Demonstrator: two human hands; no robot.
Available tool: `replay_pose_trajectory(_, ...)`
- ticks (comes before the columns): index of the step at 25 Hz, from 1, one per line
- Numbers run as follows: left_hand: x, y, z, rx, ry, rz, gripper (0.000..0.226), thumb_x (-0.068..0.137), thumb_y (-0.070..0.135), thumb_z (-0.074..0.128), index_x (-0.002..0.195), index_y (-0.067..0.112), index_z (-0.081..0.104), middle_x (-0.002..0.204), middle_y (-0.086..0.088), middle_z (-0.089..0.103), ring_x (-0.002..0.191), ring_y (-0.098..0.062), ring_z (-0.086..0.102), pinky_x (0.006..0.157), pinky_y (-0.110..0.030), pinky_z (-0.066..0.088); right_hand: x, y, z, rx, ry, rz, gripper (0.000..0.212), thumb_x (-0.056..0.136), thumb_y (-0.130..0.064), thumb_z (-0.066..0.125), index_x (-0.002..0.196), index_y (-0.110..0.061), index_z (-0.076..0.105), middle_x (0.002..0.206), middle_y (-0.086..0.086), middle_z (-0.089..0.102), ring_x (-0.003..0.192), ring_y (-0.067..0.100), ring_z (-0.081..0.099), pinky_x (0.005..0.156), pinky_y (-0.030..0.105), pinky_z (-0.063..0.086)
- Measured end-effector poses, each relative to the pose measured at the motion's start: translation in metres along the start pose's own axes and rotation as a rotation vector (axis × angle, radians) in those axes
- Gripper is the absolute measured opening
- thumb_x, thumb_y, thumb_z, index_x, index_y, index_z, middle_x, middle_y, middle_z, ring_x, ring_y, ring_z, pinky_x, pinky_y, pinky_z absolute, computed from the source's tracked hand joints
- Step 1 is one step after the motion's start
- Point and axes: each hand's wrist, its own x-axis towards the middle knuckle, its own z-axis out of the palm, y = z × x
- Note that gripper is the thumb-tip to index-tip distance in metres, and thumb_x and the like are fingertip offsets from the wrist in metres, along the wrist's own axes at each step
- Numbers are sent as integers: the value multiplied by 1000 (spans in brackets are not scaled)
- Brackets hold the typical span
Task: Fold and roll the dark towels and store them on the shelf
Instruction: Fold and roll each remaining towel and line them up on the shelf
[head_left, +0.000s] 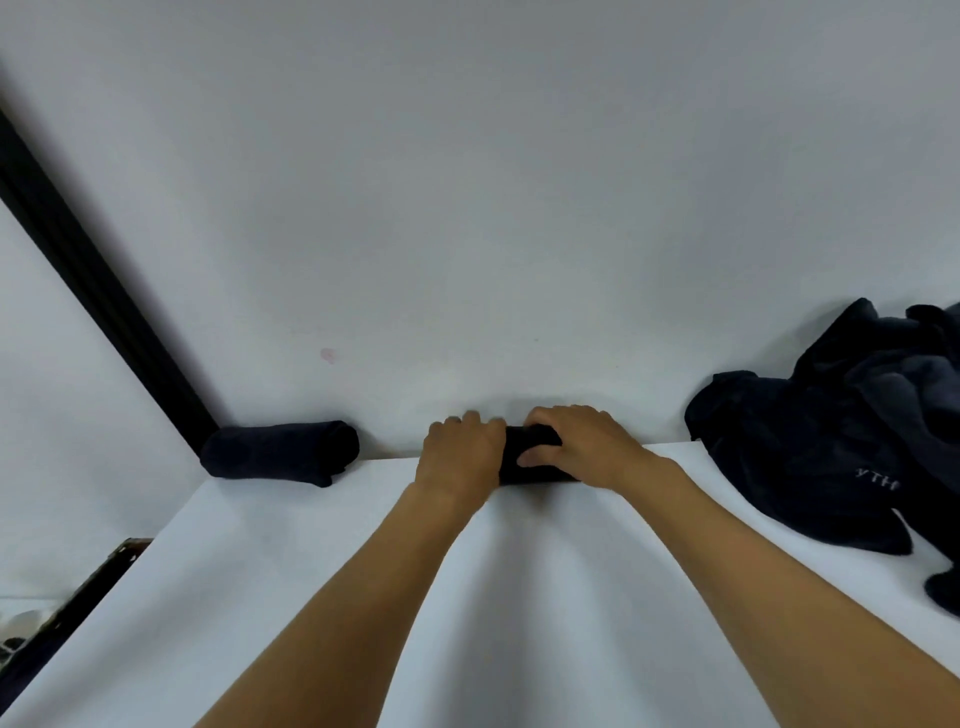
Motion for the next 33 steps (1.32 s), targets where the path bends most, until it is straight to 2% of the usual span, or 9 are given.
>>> replay_pose_trajectory(4, -6, -5, 15, 26, -1, 62, 55, 86, 30, 58, 133, 8, 39, 118, -12, 57, 107, -31, 54, 92, -35, 36, 14, 3, -10, 209, -117, 87, 28, 84, -46, 67, 100, -23, 65, 99, -6, 63, 91, 14, 58, 76, 27, 45)
replay_pose_trajectory(7, 6, -10, 17, 14, -20, 68, 45, 85, 30, 63, 122, 11, 45, 110, -9, 61, 99, -28, 58, 76, -31, 32, 14, -1, -9, 230, -157, 111, 28, 88, -48, 60, 106, -26, 65, 104, -7, 64, 98, 15, 59, 84, 29, 46)
replay_pose_trajectory(11, 32, -32, 16, -281, -307, 77, 41, 76, 37, 71, 109, 21, 53, 100, -1, 62, 89, -23, 61, 70, -32, 48, -4, -12, 3, -268, 139, 11, 34, 95, -50, 44, 121, -31, 56, 117, -6, 56, 107, 18, 50, 88, 37, 37)
replay_pose_trajectory(14, 42, -43, 16, -481, -455, 76, 46, 69, 37, 78, 109, 25, 58, 101, 1, 60, 88, -21, 62, 76, -38, 56, -19, -17, 10, -430, 88, -109, 52, 85, -59, 53, 124, -25, 49, 120, -6, 51, 107, 20, 47, 87, 38, 37)
replay_pose_trajectory(17, 27, -44, 19, -378, -322, 123, 57, 65, 36, 81, 116, 27, 57, 102, 1, 49, 92, -22, 57, 77, -33, 50, -11, -25, 3, -504, 30, -112, 49, 80, -47, 62, 119, -22, 47, 111, -5, 53, 93, 19, 47, 77, 34, 34)
replay_pose_trajectory(21, -31, -70, 35, -394, 30, 179, 55, 78, 23, 65, 130, 26, 47, 105, 1, 57, 95, -22, 52, 76, -28, 34, 1, -69, -5, -463, -111, -137, 40, 73, -41, 64, 107, -27, 47, 90, -10, 51, 78, 15, 46, 67, 29, 31)
replay_pose_trajectory(25, -71, -163, 17, -501, -61, 11, 35, 73, 24, 70, 104, 33, 54, 83, 9, 58, 78, -15, 57, 69, -27, 48, 26, -153, 15, -411, -135, -274, 46, 74, -40, 64, 113, -28, 43, 95, -8, 58, 82, 18, 56, 68, 30, 41)
replay_pose_trajectory(27, -85, -219, 9, -394, -71, -67, 39, 66, 27, 72, 99, 38, 53, 80, 11, 58, 81, -15, 55, 79, -32, 47, 47, -201, 37, -358, -101, -330, 49, 75, -42, 65, 116, -27, 41, 96, -7, 60, 81, 18, 58, 68, 31, 45)
replay_pose_trajectory(33, -105, -288, 56, -19, -43, -189, 52, 80, 28, 69, 128, 30, 51, 121, 0, 46, 111, -23, 41, 96, -32, 32, 100, -249, 131, -563, 37, -444, 52, 75, -54, 67, 113, -21, 58, 105, 2, 60, 95, 26, 56, 79, 39, 42)
